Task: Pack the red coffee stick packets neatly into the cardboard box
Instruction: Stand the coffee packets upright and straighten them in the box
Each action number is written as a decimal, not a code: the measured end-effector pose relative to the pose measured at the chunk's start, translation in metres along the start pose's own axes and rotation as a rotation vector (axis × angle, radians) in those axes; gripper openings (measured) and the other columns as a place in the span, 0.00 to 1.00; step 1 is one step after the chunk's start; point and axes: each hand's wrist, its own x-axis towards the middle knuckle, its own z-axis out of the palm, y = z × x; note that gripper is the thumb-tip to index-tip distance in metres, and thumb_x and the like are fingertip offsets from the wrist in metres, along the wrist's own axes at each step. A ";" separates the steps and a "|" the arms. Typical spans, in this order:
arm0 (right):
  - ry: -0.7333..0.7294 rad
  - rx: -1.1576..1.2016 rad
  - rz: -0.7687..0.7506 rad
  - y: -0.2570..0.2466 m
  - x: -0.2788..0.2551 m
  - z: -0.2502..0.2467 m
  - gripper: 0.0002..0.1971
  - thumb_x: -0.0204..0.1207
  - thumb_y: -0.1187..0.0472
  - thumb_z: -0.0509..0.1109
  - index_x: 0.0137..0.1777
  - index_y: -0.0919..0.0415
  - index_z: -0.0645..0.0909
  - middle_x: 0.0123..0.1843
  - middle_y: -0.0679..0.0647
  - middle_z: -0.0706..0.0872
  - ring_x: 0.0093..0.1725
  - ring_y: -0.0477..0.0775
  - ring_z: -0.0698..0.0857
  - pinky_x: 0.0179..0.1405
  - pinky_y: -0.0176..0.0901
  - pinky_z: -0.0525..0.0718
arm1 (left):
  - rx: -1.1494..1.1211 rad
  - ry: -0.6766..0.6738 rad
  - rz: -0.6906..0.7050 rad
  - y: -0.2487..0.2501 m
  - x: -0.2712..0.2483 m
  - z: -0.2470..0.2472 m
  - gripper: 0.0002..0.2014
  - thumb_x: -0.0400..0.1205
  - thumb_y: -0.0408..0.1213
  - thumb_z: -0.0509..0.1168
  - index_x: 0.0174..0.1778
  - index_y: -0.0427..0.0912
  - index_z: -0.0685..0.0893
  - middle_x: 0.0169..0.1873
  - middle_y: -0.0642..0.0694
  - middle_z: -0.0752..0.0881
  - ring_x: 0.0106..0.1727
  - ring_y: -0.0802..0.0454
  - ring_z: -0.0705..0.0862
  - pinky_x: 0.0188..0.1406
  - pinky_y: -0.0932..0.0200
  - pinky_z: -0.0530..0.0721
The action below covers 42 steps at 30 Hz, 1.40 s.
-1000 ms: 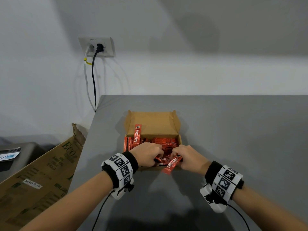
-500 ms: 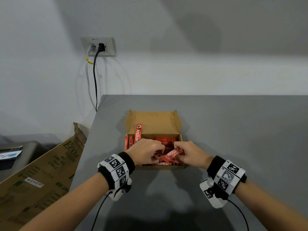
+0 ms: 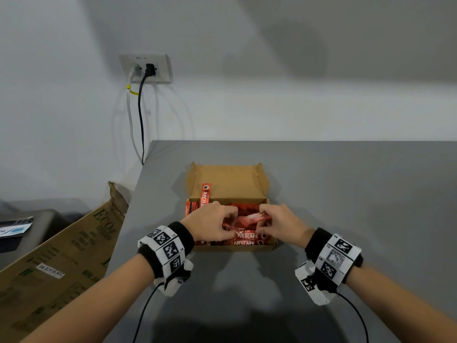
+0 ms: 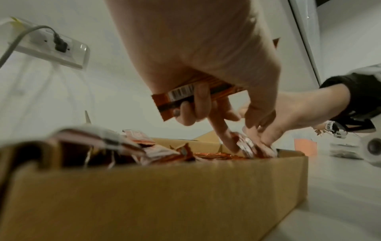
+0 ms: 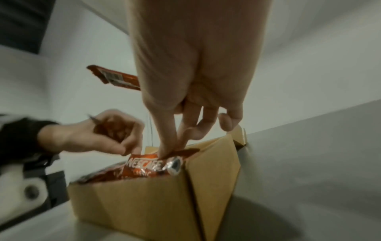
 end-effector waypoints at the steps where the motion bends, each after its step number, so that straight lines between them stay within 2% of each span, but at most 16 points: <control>1: -0.026 -0.076 -0.013 -0.001 0.001 0.002 0.17 0.71 0.65 0.75 0.35 0.50 0.68 0.44 0.54 0.88 0.40 0.45 0.86 0.36 0.30 0.77 | 0.023 -0.027 -0.013 0.000 0.001 0.000 0.07 0.76 0.42 0.69 0.42 0.44 0.79 0.31 0.53 0.84 0.29 0.56 0.80 0.37 0.57 0.81; 2: -0.051 -0.130 -0.025 -0.001 0.002 0.004 0.18 0.71 0.63 0.75 0.34 0.48 0.68 0.46 0.52 0.87 0.43 0.49 0.85 0.36 0.30 0.75 | 0.055 -0.062 -0.005 0.001 0.001 0.001 0.07 0.77 0.42 0.69 0.45 0.44 0.81 0.33 0.53 0.85 0.32 0.56 0.81 0.39 0.58 0.81; 4: -0.095 -0.198 -0.035 -0.004 0.003 0.007 0.20 0.71 0.62 0.75 0.33 0.46 0.66 0.46 0.50 0.85 0.45 0.48 0.82 0.33 0.26 0.69 | 0.106 -0.126 0.038 0.003 0.002 0.005 0.09 0.79 0.44 0.67 0.45 0.41 0.83 0.37 0.49 0.88 0.36 0.53 0.85 0.40 0.60 0.82; 7: -0.123 -0.305 -0.036 -0.008 0.004 0.007 0.13 0.71 0.61 0.75 0.40 0.52 0.71 0.51 0.55 0.87 0.50 0.54 0.84 0.39 0.33 0.71 | 0.221 -0.174 0.031 0.006 0.006 0.007 0.13 0.80 0.45 0.65 0.43 0.38 0.84 0.39 0.45 0.89 0.39 0.49 0.86 0.40 0.60 0.81; 9: -0.128 -0.348 -0.038 -0.008 0.005 0.007 0.09 0.71 0.61 0.74 0.46 0.56 0.76 0.52 0.56 0.87 0.52 0.56 0.85 0.41 0.36 0.72 | 0.308 -0.204 0.022 0.010 0.009 0.008 0.13 0.80 0.45 0.66 0.46 0.36 0.84 0.42 0.43 0.88 0.44 0.46 0.86 0.45 0.55 0.83; 12: -0.125 -0.453 -0.093 -0.008 0.006 0.010 0.06 0.72 0.61 0.71 0.47 0.58 0.77 0.49 0.56 0.87 0.48 0.58 0.84 0.42 0.39 0.68 | 0.367 -0.237 0.000 0.018 0.015 0.009 0.07 0.81 0.33 0.62 0.48 0.35 0.84 0.45 0.39 0.87 0.47 0.41 0.85 0.42 0.54 0.79; 14: -0.110 -0.522 -0.128 -0.008 0.005 0.012 0.05 0.74 0.60 0.69 0.47 0.57 0.76 0.48 0.54 0.87 0.47 0.58 0.84 0.44 0.41 0.65 | 0.363 -0.248 -0.034 0.021 0.018 0.009 0.10 0.81 0.27 0.58 0.51 0.35 0.84 0.47 0.39 0.87 0.48 0.42 0.85 0.41 0.56 0.77; 19: -0.094 -0.508 -0.143 -0.008 0.003 0.011 0.05 0.74 0.59 0.68 0.47 0.56 0.76 0.49 0.53 0.87 0.49 0.57 0.83 0.45 0.41 0.63 | 0.309 -0.266 -0.048 0.020 0.019 0.011 0.10 0.82 0.27 0.58 0.52 0.36 0.84 0.47 0.39 0.87 0.47 0.43 0.85 0.45 0.53 0.83; 21: -0.082 -0.501 -0.144 -0.008 0.001 0.011 0.08 0.74 0.59 0.69 0.45 0.52 0.70 0.48 0.52 0.85 0.50 0.55 0.82 0.45 0.41 0.62 | 0.282 -0.257 -0.047 0.019 0.020 0.012 0.10 0.81 0.26 0.58 0.51 0.35 0.84 0.47 0.40 0.87 0.47 0.43 0.85 0.42 0.56 0.80; 23: -0.066 -0.487 -0.125 -0.006 0.000 0.011 0.12 0.74 0.56 0.69 0.44 0.52 0.66 0.43 0.48 0.78 0.50 0.53 0.79 0.46 0.41 0.61 | 0.267 -0.236 -0.047 0.019 0.020 0.012 0.09 0.80 0.26 0.59 0.50 0.34 0.84 0.46 0.41 0.87 0.46 0.44 0.84 0.40 0.57 0.78; 26: -0.077 -0.492 -0.098 -0.003 -0.001 0.010 0.13 0.73 0.56 0.70 0.43 0.52 0.66 0.42 0.44 0.73 0.50 0.52 0.78 0.49 0.43 0.66 | 0.267 -0.196 -0.046 0.017 0.019 0.013 0.09 0.78 0.26 0.60 0.49 0.34 0.85 0.46 0.43 0.87 0.46 0.45 0.84 0.41 0.57 0.79; 28: -0.089 -0.509 -0.083 -0.003 0.000 0.010 0.11 0.73 0.58 0.69 0.43 0.53 0.66 0.42 0.45 0.74 0.50 0.52 0.79 0.53 0.45 0.69 | 0.291 -0.164 -0.036 0.016 0.017 0.014 0.07 0.77 0.29 0.62 0.47 0.36 0.84 0.45 0.44 0.86 0.46 0.46 0.83 0.39 0.58 0.77; 31: -0.055 -0.560 -0.084 -0.005 0.002 0.012 0.09 0.75 0.60 0.67 0.44 0.53 0.67 0.43 0.49 0.77 0.51 0.53 0.78 0.53 0.46 0.68 | 0.334 -0.106 -0.038 0.016 0.016 0.015 0.09 0.78 0.29 0.61 0.50 0.38 0.84 0.47 0.45 0.85 0.47 0.46 0.83 0.43 0.54 0.80; 35: -0.014 -0.585 -0.067 -0.005 0.003 0.014 0.09 0.76 0.59 0.66 0.43 0.53 0.66 0.39 0.46 0.73 0.51 0.55 0.79 0.50 0.46 0.67 | 0.349 -0.053 -0.049 0.014 0.015 0.014 0.11 0.77 0.29 0.60 0.53 0.40 0.83 0.50 0.46 0.86 0.49 0.46 0.83 0.49 0.50 0.82; 38: -0.008 -0.566 -0.072 -0.004 0.002 0.015 0.09 0.75 0.59 0.66 0.43 0.52 0.66 0.46 0.50 0.82 0.52 0.55 0.80 0.49 0.45 0.66 | 0.352 -0.076 -0.031 0.011 0.013 0.016 0.10 0.77 0.32 0.63 0.54 0.42 0.82 0.50 0.47 0.86 0.49 0.47 0.84 0.49 0.50 0.83; 42: -0.002 -0.540 -0.080 -0.002 0.001 0.017 0.10 0.76 0.57 0.67 0.43 0.53 0.66 0.50 0.50 0.85 0.53 0.54 0.81 0.49 0.45 0.66 | 0.359 -0.081 -0.046 0.008 0.013 0.017 0.08 0.77 0.35 0.66 0.51 0.44 0.81 0.48 0.48 0.86 0.46 0.49 0.83 0.45 0.55 0.81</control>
